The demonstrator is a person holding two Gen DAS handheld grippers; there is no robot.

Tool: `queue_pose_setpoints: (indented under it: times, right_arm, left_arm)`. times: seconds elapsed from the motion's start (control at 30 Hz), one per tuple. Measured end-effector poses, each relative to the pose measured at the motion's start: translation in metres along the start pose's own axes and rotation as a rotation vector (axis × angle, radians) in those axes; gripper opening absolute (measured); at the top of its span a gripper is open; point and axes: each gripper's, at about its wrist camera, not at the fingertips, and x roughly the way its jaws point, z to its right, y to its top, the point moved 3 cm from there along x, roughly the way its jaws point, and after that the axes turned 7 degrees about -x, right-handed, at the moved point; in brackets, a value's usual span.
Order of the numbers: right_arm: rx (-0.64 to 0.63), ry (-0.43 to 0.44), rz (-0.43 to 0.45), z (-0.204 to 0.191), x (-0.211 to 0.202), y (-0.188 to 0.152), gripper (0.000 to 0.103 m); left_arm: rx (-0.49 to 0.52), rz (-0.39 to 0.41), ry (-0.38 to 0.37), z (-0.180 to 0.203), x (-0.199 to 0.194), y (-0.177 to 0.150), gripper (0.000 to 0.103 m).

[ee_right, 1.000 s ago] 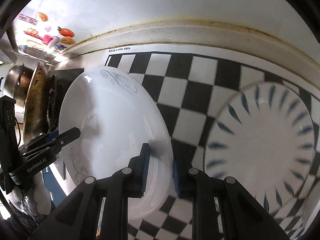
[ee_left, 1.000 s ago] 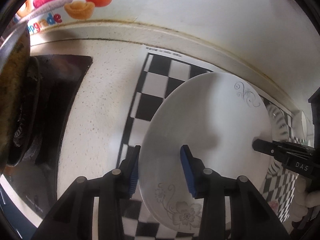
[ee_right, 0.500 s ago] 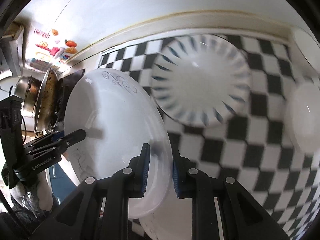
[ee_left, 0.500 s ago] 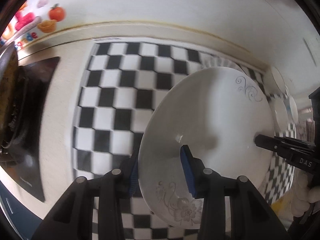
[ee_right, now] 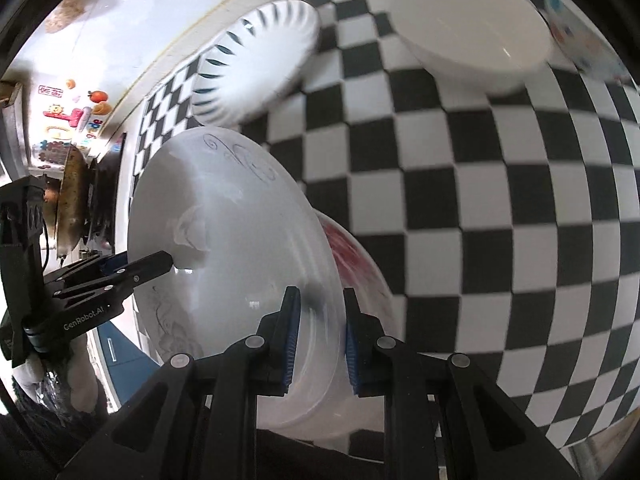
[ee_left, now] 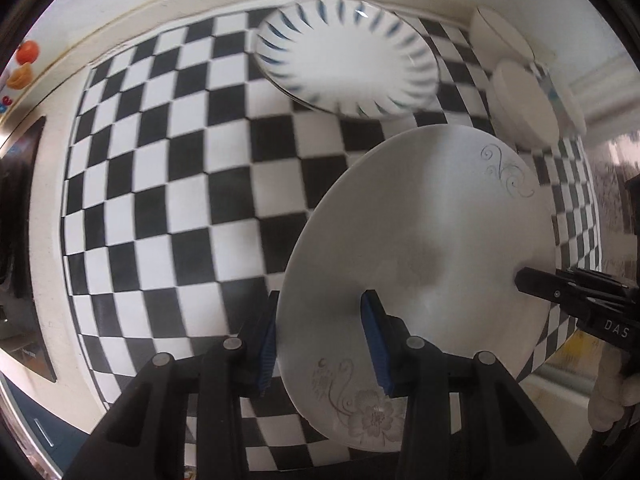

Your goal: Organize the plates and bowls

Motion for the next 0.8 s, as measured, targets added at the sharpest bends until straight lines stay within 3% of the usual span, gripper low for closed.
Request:
queue_pose_setpoints:
  times: [0.43, 0.8]
  right_arm:
    - [0.002, -0.004, -0.046, 0.009, 0.02, -0.01, 0.022]
    - [-0.024, -0.097, -0.123, -0.009, 0.028, 0.0, 0.022]
  left_arm:
    - [0.003, -0.041, 0.072, 0.016, 0.025, -0.008, 0.037]
    - [-0.023, -0.054, 0.107, 0.015, 0.038, -0.015, 0.037]
